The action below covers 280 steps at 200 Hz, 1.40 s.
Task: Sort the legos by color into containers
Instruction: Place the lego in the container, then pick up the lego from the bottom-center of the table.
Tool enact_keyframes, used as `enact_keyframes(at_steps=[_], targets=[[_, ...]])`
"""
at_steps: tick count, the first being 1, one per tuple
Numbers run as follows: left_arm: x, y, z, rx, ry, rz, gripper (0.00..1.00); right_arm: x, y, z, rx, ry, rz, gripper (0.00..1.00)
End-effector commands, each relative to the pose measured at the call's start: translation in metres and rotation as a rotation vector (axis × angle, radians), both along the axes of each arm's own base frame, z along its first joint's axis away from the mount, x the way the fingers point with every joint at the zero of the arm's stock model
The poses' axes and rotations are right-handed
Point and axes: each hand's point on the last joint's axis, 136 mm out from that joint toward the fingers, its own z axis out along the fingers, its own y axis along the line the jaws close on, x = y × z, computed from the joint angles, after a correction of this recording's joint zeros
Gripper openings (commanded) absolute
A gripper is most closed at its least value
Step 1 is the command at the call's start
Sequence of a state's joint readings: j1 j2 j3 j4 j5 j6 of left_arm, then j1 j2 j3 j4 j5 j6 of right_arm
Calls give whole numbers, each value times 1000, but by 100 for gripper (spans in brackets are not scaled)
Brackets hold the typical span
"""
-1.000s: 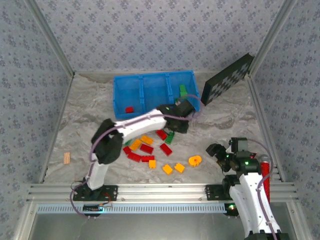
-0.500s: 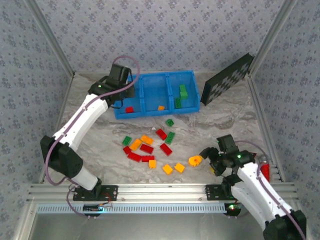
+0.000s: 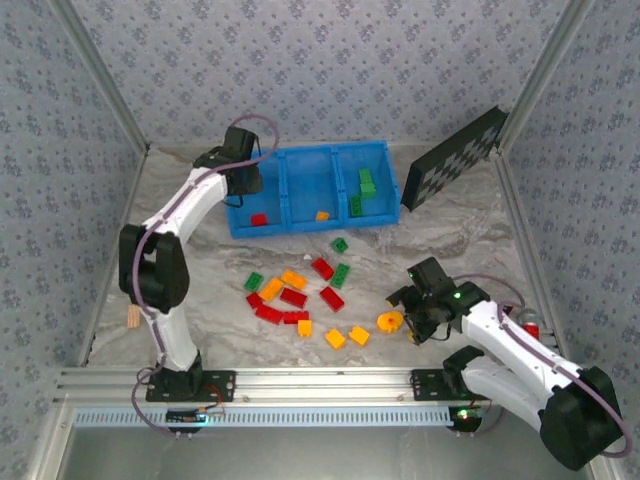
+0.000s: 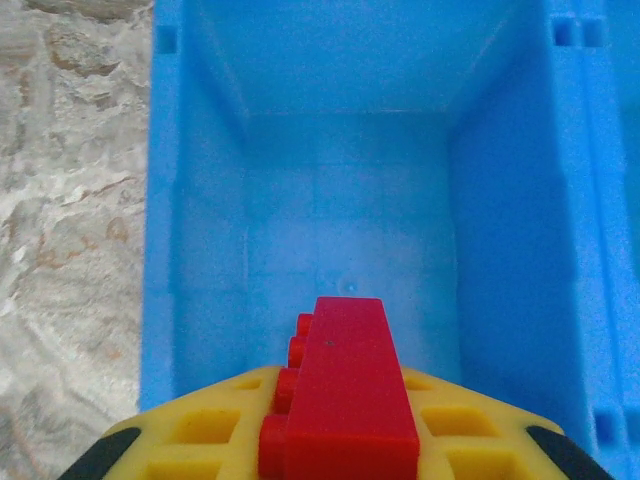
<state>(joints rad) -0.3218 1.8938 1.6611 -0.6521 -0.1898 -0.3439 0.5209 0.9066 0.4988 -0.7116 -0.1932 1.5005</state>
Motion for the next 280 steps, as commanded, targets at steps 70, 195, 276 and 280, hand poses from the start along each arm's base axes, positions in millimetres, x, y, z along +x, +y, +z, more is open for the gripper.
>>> enact_keyframes(at_steps=[70,195,276,280], targets=[[48,-24,-32,0,54,-46,25,5,9,-11,0,79,-50,78],[52,-29,-24,-5,55,-76,47,15,25,-24,-13,155,38,61],[9,1,82,-3,-96,-68,51,52,33,1,-51,32,222,35],[5,4,88,-4,-103,-65,51,57,32,6,-61,16,238,35]])
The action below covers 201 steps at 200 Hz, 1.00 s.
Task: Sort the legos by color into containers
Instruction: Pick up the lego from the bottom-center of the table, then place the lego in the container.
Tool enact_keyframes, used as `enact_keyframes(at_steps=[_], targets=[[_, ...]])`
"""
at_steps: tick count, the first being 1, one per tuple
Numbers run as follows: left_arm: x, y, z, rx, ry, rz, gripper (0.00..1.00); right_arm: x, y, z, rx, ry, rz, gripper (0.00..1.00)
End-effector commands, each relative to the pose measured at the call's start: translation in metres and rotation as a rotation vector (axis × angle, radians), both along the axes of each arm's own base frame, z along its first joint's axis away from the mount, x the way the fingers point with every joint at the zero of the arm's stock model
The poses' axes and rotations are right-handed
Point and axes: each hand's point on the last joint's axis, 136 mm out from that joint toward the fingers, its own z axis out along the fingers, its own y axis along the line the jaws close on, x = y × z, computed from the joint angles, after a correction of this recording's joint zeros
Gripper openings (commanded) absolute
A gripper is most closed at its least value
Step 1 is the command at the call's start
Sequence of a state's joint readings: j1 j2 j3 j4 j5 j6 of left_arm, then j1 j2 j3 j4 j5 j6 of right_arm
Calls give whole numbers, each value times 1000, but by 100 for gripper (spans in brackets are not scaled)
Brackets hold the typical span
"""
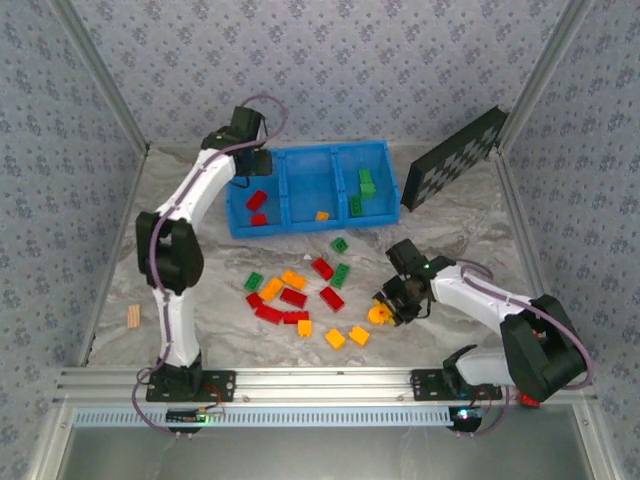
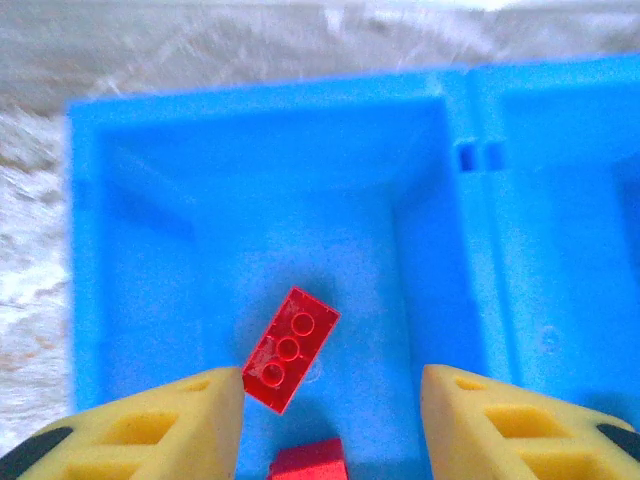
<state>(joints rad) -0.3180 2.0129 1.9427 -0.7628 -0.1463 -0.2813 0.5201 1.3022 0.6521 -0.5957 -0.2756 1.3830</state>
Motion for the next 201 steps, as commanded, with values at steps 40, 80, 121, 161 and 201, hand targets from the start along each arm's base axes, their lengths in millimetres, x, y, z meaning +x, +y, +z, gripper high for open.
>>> enact_keyframes(at_steps=[40,80,121,161,201], targets=[[-75,60,99,-15,-140,58,53,107,-2,91,-164,-300,327,32],[-128,111,105,6,-156,140,56,212,45,154,-327,-565,642,31],[-175,143,95,23,-151,167,60,270,116,165,-458,-782,913,32],[-193,148,89,24,-145,164,64,294,159,127,-551,-801,1065,32],[-193,141,93,-18,-155,144,65,300,164,87,-606,-707,1107,32]])
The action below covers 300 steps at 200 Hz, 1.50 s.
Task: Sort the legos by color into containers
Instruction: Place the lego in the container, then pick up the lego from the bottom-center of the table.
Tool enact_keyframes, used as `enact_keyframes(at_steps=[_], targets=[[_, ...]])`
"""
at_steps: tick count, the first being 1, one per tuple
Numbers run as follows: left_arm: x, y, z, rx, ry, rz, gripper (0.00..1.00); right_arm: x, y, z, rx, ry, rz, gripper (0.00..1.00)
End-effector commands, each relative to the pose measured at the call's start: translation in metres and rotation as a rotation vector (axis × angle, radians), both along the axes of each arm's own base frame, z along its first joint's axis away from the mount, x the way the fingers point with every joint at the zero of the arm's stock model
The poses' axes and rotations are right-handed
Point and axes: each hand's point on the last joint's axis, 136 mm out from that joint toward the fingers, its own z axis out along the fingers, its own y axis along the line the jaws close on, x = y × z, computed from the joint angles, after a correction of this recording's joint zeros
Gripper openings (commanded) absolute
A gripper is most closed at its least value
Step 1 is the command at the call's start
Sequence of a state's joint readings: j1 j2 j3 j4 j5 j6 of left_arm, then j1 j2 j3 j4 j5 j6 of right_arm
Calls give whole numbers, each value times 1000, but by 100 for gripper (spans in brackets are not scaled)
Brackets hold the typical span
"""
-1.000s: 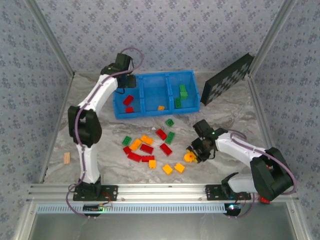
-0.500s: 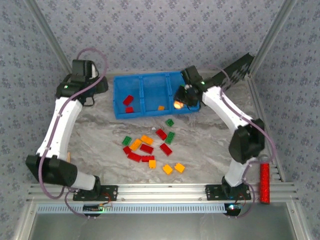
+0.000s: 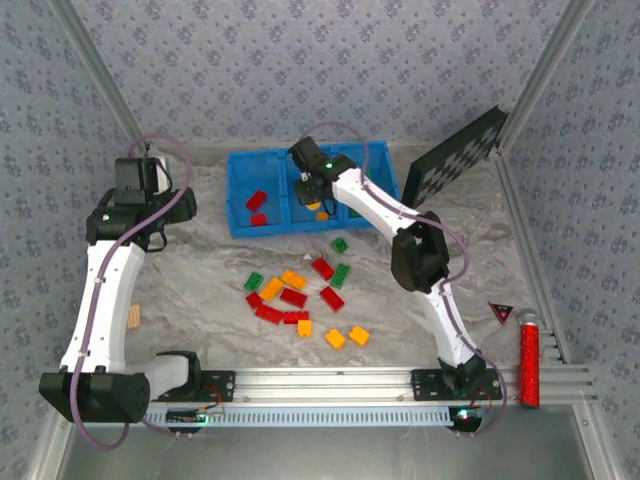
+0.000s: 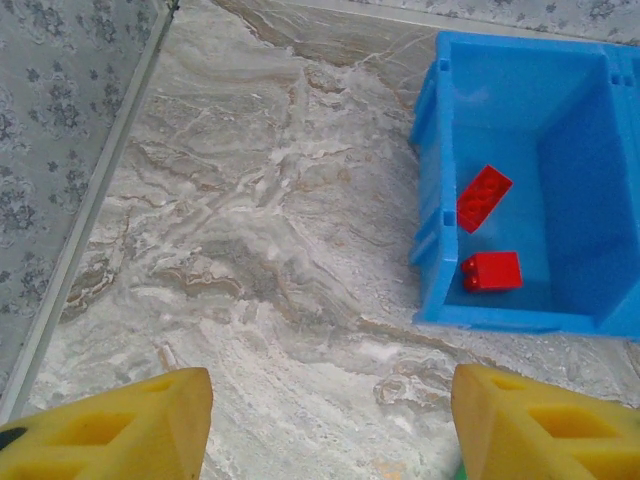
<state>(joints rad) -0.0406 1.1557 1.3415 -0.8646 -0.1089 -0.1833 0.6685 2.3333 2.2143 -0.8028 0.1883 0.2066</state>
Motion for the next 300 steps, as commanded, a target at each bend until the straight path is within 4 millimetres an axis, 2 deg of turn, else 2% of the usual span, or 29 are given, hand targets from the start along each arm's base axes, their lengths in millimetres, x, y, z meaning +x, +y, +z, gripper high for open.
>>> enact_keyframes(at_steps=[1,35,52,71,95,115,133,153,170,189,212,237,266,273,282,300], targets=[[-3,-7,5,-27,-13,-39,65,7,-13,-8,-97,0,-8,32],[-4,-10,8,-43,-22,-48,66,3,-14,-37,-106,72,-21,37],[-3,-11,8,-48,-24,-52,66,1,-14,-44,-99,98,-28,41],[-3,-13,8,-57,-23,-57,66,-1,-12,-47,-84,114,-25,48],[-2,-13,8,-57,-25,-59,67,-2,-10,-41,-73,113,-15,58],[-3,-13,9,-56,-28,-58,67,-2,-9,-30,-63,104,-7,61],[-3,-13,12,-59,-35,-60,67,-5,-9,-11,-52,79,2,63],[-2,-14,13,-62,-40,-61,68,-12,-8,19,-33,43,21,64],[-2,-15,15,-70,-46,-67,68,-25,-10,47,-26,19,38,65],[-3,-18,16,-77,-47,-76,68,-53,-21,70,-31,24,48,66],[-5,-17,15,-78,-49,-75,69,-105,-45,78,-52,61,53,67],[-7,-20,15,-85,-50,-86,71,-177,-76,58,-71,157,75,68],[-9,-24,14,-105,-53,-102,73,-257,-92,32,-7,235,163,68],[-10,-25,13,-109,-51,-107,73,-271,-95,29,2,238,176,69],[-10,-26,13,-114,-54,-113,73,-291,-103,14,-10,267,180,71],[-9,-29,13,-123,-59,-123,74,-315,-113,-4,-17,307,171,74]])
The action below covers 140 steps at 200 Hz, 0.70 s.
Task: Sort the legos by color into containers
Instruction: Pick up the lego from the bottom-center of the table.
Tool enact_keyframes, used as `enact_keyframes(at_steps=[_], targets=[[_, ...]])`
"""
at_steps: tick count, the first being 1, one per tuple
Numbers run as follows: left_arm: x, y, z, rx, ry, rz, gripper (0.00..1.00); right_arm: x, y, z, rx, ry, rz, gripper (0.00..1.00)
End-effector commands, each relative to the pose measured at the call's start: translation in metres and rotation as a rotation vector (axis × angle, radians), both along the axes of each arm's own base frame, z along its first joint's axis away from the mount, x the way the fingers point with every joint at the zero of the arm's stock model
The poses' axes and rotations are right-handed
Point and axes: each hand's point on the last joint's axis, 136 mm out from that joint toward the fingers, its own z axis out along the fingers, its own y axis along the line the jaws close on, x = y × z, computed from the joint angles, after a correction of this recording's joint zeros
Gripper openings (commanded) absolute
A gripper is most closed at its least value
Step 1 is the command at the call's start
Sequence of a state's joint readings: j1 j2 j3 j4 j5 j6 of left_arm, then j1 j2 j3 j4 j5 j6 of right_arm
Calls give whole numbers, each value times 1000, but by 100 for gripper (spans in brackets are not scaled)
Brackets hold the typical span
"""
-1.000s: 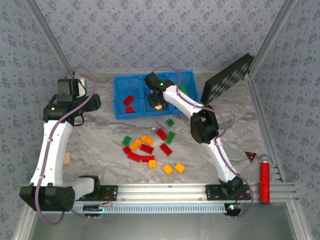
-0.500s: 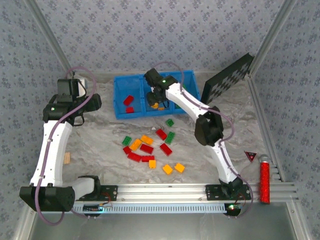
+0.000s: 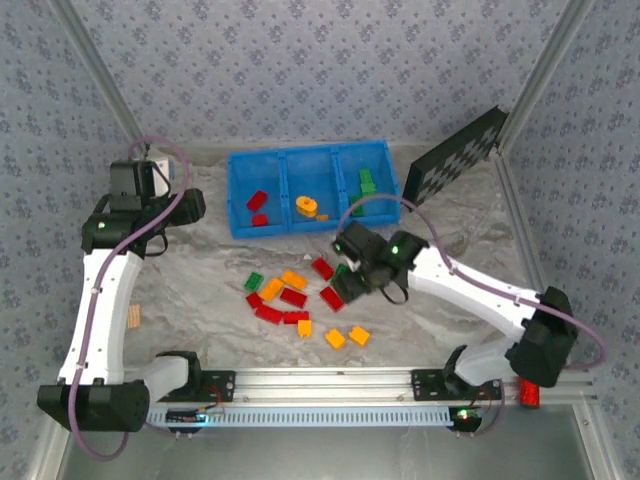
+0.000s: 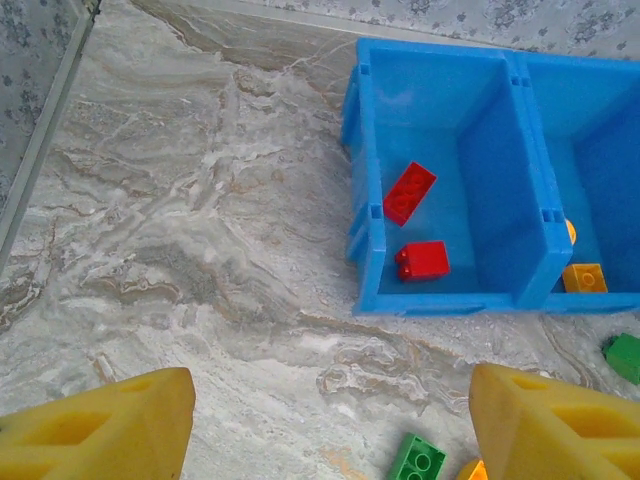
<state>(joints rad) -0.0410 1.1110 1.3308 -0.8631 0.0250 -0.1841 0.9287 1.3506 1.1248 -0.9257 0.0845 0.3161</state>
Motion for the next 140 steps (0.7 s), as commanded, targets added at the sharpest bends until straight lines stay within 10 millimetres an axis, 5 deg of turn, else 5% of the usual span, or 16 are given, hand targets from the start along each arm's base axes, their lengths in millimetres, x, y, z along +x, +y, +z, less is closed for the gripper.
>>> enact_keyframes(at_steps=[1,74,140], targets=[[-1,-6,4,-31,-28,-24,74,-27,-6,-19,26,61,-41,75],[6,-13,1,-60,-13,-53,75,-69,4,-73,21,186,19,78],[8,-14,0,-57,-6,-60,77,-73,-6,-104,-103,220,48,75]])
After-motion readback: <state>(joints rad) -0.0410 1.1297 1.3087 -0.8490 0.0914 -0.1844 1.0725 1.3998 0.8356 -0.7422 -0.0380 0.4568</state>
